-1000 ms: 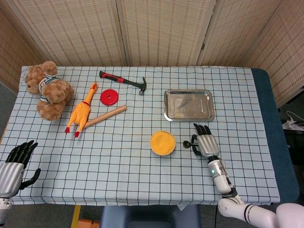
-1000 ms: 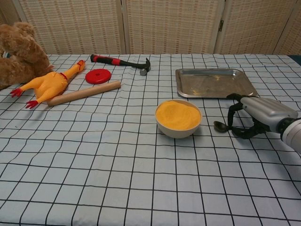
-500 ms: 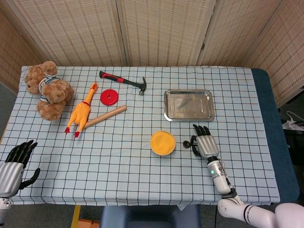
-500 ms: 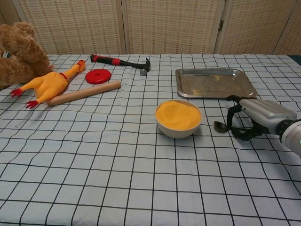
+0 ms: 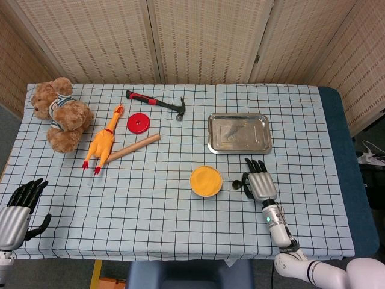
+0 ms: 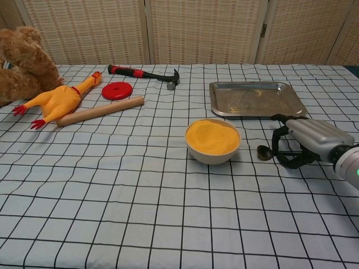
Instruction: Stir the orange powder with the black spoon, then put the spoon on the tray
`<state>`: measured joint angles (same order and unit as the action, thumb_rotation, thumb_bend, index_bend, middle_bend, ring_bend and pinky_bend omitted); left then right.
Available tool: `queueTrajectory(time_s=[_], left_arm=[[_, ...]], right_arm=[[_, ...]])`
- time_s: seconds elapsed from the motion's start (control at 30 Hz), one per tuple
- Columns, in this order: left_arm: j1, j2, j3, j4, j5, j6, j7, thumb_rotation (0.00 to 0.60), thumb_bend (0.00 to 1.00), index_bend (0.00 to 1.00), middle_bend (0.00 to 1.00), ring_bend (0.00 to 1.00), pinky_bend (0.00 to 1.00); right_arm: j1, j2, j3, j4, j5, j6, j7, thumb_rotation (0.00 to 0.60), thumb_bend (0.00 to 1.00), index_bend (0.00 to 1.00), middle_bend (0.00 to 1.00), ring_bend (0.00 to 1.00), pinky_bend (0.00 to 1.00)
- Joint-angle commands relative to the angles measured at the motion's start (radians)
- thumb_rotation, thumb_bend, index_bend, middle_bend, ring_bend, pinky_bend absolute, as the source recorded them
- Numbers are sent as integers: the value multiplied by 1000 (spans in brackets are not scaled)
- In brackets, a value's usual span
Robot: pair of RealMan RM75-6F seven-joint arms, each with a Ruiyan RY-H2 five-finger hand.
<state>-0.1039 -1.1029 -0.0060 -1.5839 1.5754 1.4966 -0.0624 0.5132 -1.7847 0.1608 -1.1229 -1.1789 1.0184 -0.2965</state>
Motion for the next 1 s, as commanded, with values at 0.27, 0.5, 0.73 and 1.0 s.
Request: queueTrajectory(time_s=[0.27,0.5,0.73,1.0], left_arm=[[1,1,0,-1,0,2,0,600,414,0,0,0,84],[1,1,0,-3,0,1,2,600,414,0,0,0,85],[0,-1,0,-2,2,1,2,600,414,0,0,0,85],[0,1,1,-4,5,2,-3,600,413,0,0,0,86]], right_arm=[[-10,15,6,-30,-15,39,3,600,435,645,0,0,0],[-14,42,18,-72,-37,76,18,600,435,661,1,0,0],[13,57,59,-129,-76,127,18,600,436,664,10,0,0],[89,-8,89,-114,-110,140,-61,600,435,665,14,0,0]])
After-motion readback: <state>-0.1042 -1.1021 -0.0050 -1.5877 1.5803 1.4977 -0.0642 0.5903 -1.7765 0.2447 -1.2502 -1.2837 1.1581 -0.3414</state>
